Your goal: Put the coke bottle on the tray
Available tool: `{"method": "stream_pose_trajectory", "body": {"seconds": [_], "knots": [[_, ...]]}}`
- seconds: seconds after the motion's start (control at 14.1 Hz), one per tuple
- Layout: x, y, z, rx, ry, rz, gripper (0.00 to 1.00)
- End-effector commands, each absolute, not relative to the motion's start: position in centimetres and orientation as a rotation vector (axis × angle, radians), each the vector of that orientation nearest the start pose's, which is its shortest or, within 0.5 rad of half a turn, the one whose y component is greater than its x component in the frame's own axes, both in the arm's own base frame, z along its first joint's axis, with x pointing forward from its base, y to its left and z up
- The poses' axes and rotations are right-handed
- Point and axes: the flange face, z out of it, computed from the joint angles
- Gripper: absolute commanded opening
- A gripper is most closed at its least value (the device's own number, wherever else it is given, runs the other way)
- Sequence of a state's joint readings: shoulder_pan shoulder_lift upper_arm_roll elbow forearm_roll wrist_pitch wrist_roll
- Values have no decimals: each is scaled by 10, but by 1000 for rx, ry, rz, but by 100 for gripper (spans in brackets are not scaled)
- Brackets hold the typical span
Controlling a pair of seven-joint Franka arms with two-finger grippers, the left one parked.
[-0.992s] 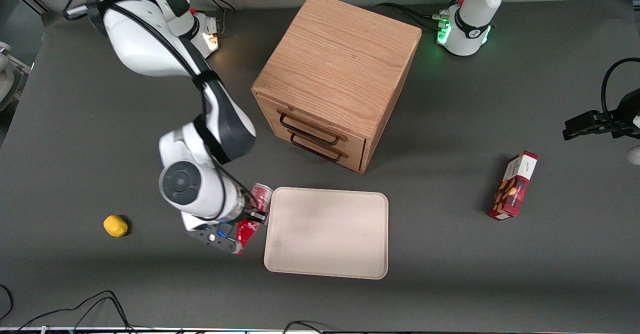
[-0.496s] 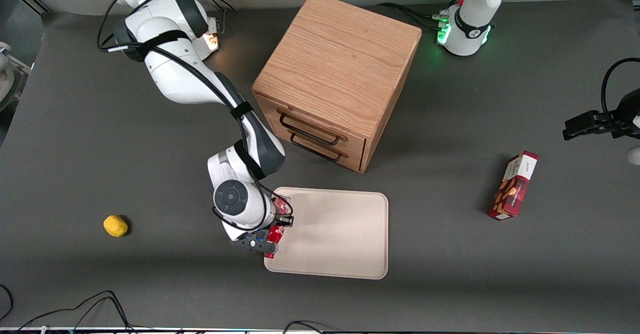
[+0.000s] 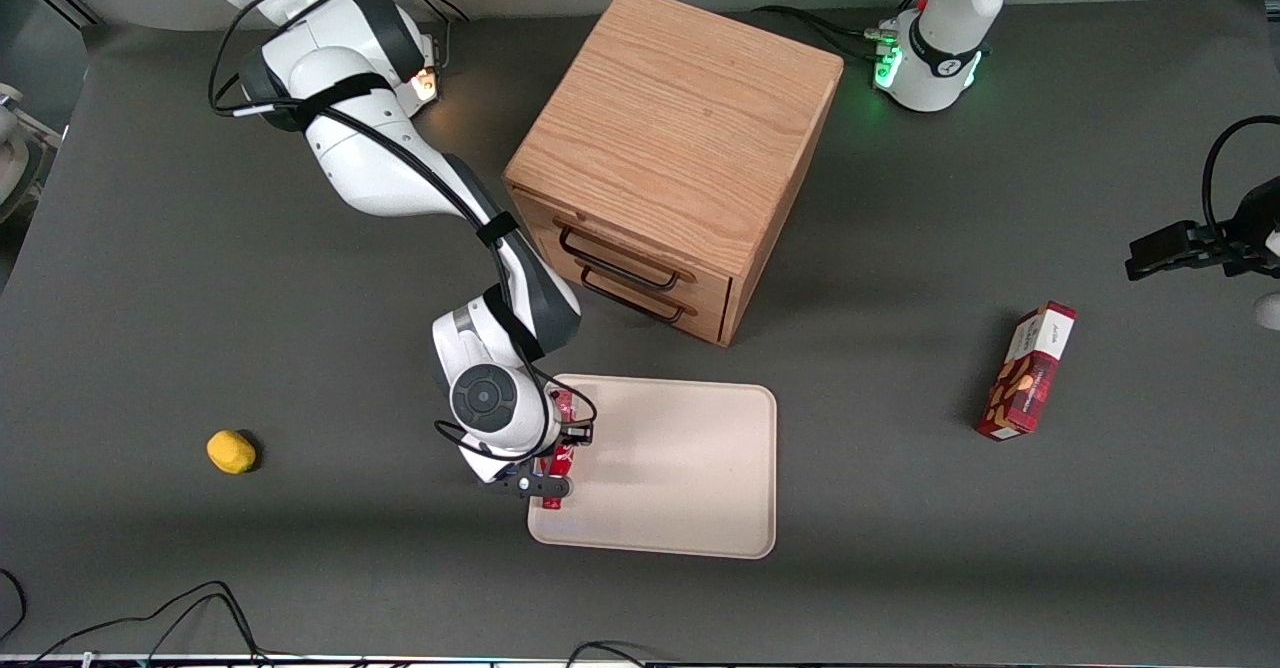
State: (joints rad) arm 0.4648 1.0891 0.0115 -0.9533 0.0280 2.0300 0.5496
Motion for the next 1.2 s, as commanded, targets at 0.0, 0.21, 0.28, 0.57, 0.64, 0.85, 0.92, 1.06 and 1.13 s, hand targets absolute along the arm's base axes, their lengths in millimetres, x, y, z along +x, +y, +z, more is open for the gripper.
{"method": "stream_pose_trajectory", "body": {"seconds": [0.0, 0.21, 0.28, 0.57, 0.64, 0.85, 0.92, 1.06, 1.13], "knots": [[700, 364, 200, -3136, 92, 12, 5], [700, 366, 200, -3135, 95, 4, 100], [700, 366, 202, -3133, 96, 3, 100], [701, 365, 206, -3133, 102, -2, 100], [701, 364, 207, -3133, 105, 0, 100], [704, 361, 228, -3124, 128, -14, 100], [701, 355, 239, -3138, 142, 38, 100], [694, 340, 271, -3151, 178, 121, 100], [689, 327, 291, -3145, 197, 138, 100]]}}
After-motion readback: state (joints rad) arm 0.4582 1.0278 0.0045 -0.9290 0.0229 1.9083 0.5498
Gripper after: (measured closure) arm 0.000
